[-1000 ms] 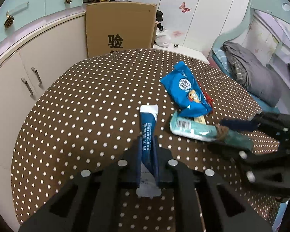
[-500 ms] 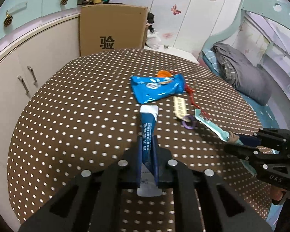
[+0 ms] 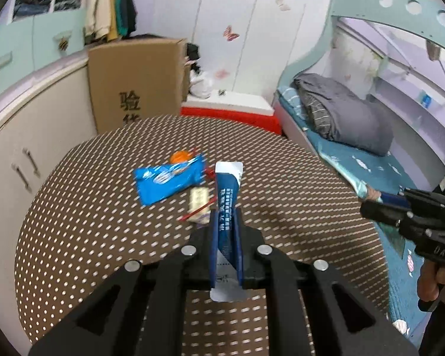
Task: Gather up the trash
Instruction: 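Grasp the blue-white tube with the left tool while the right grasps the teal tube, then carry both tubes to the wastebasket and open both tools to drop them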
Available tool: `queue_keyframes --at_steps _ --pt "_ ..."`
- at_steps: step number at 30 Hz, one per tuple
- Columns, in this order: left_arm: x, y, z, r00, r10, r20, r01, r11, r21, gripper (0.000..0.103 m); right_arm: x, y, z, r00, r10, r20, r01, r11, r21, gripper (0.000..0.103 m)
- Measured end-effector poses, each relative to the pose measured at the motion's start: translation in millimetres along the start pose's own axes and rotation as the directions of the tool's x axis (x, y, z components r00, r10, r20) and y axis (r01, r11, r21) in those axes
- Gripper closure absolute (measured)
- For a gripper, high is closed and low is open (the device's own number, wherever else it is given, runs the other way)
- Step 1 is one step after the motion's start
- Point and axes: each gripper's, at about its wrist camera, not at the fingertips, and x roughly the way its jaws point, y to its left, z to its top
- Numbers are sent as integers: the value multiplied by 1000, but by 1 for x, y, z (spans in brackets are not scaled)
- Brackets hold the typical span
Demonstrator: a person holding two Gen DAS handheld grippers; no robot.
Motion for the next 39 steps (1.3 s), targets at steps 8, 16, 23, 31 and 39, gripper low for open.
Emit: queue_keyframes --at_steps 8,16,23,31,39 --pt "-7 -61 25 996 -78 48 73 992 105 94 -75 -52 -1 984 -79 158 59 990 129 81" --pt "-4 -133 47 979 -191 66 174 964 203 94 -137 -124 -21 938 -242 248 151 930 334 81" --pt "14 -199 60 957 -287 35 267 925 270 94 -183 -185 -59 887 -392 246 219 824 523 81" --pt "56 -275 51 937 -342 -68 345 881 322 94 -178 -241 -107 870 -476 129 288 703 650 81" --pt "107 -318 32 922 -335 -193 382 861 335 94 -114 -292 -169 914 -402 -49 302 594 745 68"
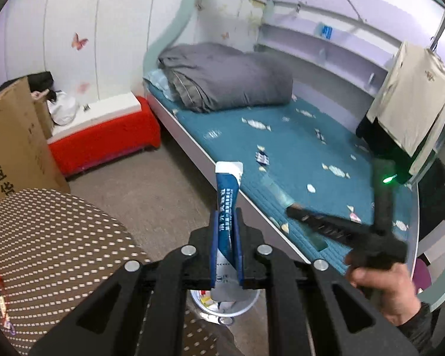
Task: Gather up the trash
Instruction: 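Carry both tubes to the wastebasket and open both tools to drop them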
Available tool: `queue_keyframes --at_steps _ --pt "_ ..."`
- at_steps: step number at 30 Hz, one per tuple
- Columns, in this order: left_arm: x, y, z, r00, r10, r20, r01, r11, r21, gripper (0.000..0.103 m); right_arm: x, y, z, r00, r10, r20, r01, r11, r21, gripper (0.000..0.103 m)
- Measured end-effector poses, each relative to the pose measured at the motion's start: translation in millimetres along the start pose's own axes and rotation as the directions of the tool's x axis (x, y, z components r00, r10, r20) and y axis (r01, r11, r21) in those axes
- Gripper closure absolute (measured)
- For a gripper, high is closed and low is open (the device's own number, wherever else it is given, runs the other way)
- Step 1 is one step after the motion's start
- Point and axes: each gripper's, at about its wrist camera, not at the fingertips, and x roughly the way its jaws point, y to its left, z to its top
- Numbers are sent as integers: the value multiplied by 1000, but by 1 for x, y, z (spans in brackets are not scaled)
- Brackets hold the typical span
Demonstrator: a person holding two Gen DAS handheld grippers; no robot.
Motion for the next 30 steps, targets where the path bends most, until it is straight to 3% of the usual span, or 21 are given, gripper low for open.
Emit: queue_keyframes --at_steps 1,2,7,15,17,18,19,21,30 --pt "7 -2 0 1000 -2 -15 2 1000 2 94 11 -9 -4 999 3 -32 -2 1000 28 38" --pt "15 -4 0 1000 -4 -31 4 1000 4 94 17 -15 -7 999 3 -46 -1 999 51 30" --pt "56 -16 -4 993 -21 -118 24 999 25 94 26 -44 -13 999 1 -54 7 989 150 27" --pt "107 -30 -15 966 -59 -251 73 996 46 92 -5 -65 -8 1000 -22 3 21 984 178 21" --pt "117 -30 -17 958 -59 -282 78 995 55 78 -8 -66 -7 1000 -26 10 24 984 179 21" --pt "122 -31 -19 952 -53 -301 75 995 63 39 -10 -66 -7 1000 -28 13 25 984 177 21" --pt "125 -30 -19 952 -32 -303 55 996 66 7 -12 -66 -7 1000 -27 16 24 984 177 20" --pt "119 -26 -19 967 11 -254 5 998 63 6 -13 -64 -7 1000 -25 17 22 984 176 20" --pt "80 -8 -16 978 36 -208 -32 999 22 6 -19 -38 -9 999 -26 28 21 988 154 9"
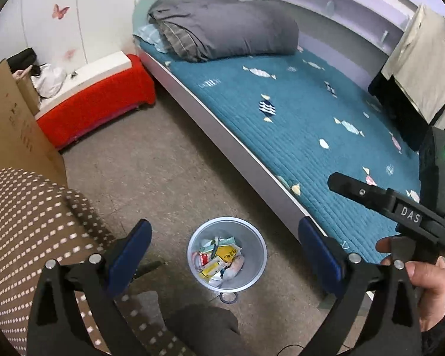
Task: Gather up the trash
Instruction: 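Carry both tubes to the wastebasket and open both tools to drop them, then move both tools back over the table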
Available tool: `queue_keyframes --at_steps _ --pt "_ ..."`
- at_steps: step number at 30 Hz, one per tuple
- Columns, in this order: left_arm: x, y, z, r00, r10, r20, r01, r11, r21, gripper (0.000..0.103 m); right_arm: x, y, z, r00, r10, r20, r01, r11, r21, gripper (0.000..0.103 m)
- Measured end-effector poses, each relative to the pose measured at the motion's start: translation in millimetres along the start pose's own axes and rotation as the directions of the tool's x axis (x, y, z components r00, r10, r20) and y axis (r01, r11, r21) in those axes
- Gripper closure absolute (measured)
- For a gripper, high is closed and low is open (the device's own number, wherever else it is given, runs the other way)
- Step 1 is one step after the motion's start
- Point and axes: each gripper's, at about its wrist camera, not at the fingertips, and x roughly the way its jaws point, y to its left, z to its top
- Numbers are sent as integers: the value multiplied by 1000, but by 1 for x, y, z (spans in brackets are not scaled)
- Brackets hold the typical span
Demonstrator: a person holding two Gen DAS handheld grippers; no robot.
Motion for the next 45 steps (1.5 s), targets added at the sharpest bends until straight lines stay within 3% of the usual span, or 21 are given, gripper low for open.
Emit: queue_keyframes --at_steps 10,20,33,45 --pt "-58 13 -11 995 10 100 -9 1000 -13 6 -15 46 -3 1000 8 27 -5 997 -82 7" --pt "-117 42 -27 977 54 209 -44 998 -52 6 -23 111 -10 999 45 29 -38 981 -193 7" --pt "-186 116 -63 934 178 310 -128 976 -174 6 -22 212 -37 993 114 -8 -110 928 -357 7" --pt "-222 189 -106 909 258 327 -162 943 -292 6 -7 290 -75 988 136 -75 -155 864 -479 7"
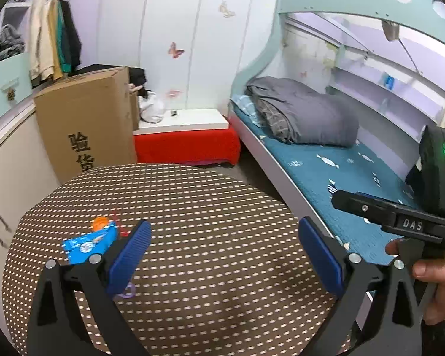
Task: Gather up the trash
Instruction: 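Move both tools back over the table, then grasp the blue wrapper with the left tool while the right grasps the red string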
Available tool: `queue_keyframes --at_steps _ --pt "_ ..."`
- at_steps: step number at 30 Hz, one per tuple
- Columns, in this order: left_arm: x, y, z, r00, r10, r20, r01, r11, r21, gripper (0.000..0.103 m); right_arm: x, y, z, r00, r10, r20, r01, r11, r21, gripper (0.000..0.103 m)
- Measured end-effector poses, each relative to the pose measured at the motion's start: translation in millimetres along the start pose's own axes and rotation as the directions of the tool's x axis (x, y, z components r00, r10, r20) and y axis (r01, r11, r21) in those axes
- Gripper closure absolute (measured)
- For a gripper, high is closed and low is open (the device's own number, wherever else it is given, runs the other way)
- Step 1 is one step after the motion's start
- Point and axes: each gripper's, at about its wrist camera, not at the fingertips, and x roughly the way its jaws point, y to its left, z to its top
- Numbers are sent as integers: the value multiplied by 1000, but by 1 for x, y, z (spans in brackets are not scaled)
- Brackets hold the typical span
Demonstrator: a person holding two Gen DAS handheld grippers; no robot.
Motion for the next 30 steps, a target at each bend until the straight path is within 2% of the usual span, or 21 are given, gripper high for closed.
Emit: queue_keyframes --at_steps 7,14,20,23,30 --pt "-11 48 -12 999 50 8 -50 998 -34 6 17 34 0 999 11 -35 -13 998 -66 7" --pt "-3 101 -27 993 119 -28 -120 992 -45 6 37 61 -5 997 23 -74 -32 993 -114 7" --pt "20 134 -37 983 166 -83 -166 986 -2 6 63 79 -7 993 31 -117 -47 989 -142 7" --pt "31 143 -40 980 165 -109 -166 986 5 6 77 86 -8 990 33 -140 -55 986 -156 7" --pt "64 149 -42 971 175 -165 -155 980 124 7 103 99 -9 983 35 -181 -70 979 -189 7"
